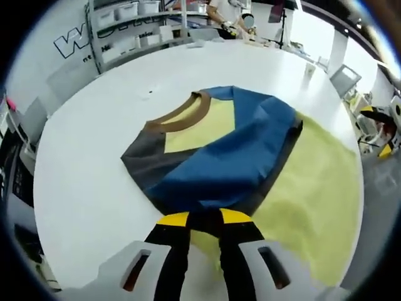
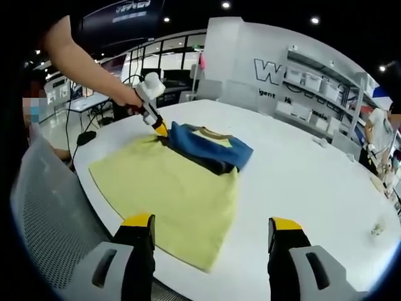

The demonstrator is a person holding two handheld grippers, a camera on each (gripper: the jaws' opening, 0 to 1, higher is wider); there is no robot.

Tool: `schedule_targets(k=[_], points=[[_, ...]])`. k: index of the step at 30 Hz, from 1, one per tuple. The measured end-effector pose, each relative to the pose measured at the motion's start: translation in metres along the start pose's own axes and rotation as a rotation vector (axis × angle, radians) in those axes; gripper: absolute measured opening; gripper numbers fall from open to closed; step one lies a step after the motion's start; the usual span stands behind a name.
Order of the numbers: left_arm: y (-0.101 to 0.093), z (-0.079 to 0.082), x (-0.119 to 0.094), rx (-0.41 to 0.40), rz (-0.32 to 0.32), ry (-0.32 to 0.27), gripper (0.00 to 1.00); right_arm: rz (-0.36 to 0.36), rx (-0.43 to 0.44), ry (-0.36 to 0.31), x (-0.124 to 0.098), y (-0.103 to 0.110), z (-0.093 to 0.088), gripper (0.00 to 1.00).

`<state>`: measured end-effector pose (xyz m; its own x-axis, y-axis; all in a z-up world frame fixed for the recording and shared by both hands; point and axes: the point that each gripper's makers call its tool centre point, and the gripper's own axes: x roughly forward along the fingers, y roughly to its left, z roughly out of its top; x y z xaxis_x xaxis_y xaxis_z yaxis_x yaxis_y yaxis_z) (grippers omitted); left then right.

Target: Fold the garment on the visible template until the final outline fits inside the template.

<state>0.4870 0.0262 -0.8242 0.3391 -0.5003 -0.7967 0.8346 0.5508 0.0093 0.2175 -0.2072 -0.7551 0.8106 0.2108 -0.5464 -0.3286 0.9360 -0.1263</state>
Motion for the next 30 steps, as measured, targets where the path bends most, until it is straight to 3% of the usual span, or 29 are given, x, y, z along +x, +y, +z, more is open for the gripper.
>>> schedule_targets(k=[10, 17, 23, 30], points=[[0.004, 0.002, 0.0, 0.03, 0.028, -0.004, 0.27, 0.002, -0.005, 0.004, 0.0, 0.0, -0.001, 0.71], [0.001, 0.003, 0.004, 0.066, 0.022, -0.008, 0.21, 0.0, -0.003, 0.007, 0.0, 0.0, -0.002, 0.7], [0.001, 0.005, 0.004, 0.101, 0.032, -0.007, 0.06, -0.003, -0.005, 0.008, 0.0, -0.001, -0.002, 0.7], [-0.001, 0.003, -0.005, 0.107, 0.033, -0.01, 0.05, -0.005, -0.01, 0.007, 0.0, 0.0, -0.001, 0.69]])
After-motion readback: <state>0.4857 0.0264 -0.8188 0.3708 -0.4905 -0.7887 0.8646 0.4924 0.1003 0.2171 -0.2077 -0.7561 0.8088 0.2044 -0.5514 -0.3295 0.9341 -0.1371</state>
